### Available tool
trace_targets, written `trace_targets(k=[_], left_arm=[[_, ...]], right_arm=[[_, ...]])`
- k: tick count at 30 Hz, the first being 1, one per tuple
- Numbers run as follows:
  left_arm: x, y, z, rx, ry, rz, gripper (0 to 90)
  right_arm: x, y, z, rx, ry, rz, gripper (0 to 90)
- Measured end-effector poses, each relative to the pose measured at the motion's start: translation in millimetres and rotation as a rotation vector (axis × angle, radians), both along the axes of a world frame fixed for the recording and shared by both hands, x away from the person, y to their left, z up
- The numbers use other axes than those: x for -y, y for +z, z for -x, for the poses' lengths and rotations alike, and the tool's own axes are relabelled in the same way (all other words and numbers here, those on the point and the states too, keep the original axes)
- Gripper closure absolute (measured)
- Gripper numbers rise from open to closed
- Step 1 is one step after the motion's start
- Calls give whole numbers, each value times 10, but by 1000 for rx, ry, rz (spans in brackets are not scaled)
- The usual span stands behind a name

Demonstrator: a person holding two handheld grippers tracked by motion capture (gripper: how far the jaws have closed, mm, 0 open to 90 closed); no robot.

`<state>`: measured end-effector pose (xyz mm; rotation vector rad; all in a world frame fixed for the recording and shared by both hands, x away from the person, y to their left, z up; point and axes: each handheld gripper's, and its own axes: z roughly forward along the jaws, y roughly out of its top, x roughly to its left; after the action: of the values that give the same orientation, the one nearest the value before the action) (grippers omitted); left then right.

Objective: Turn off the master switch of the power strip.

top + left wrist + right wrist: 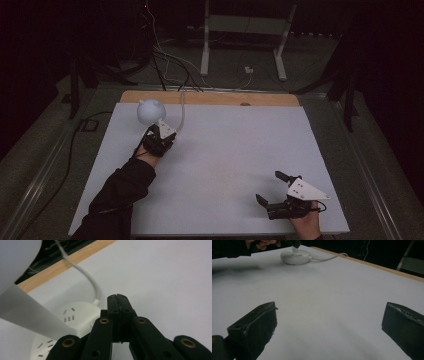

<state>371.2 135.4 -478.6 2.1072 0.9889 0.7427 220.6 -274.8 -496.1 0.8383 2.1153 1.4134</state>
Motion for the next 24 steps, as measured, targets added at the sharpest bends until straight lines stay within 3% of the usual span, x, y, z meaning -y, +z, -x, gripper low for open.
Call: trace_targets(k=[1,2,3,6,9,11,13,17,24], left_arm=[[3,18,15,2,-1,6,900],[10,34,29,2,-6,13,799],[18,48,45,1,-7,23,799],[29,85,72,-40,-22,58,638],[49,106,113,-57,-40,70,504],[62,125,142,-77,-55,85,398],[69,143,159,-112,-64,100,200],[78,186,221,-143,-96,124,11],[36,275,376,-142,-154,169,3]], right_arm=[[1,0,-1,1,0,0,0],[1,0,-1,0,-1,0,0],[2,0,-1,0,-1,0,0],[0,-4,-4,-2,-1,0,0],[-5,-3,-2,-2,-1,0,0],[-4,-3,-3,-2,0,0,0],[0,-4,-5,-2,-1,0,0],[-4,-7,-7,-3,0,1,0],[-7,-5,-5,-5,0,1,0]])
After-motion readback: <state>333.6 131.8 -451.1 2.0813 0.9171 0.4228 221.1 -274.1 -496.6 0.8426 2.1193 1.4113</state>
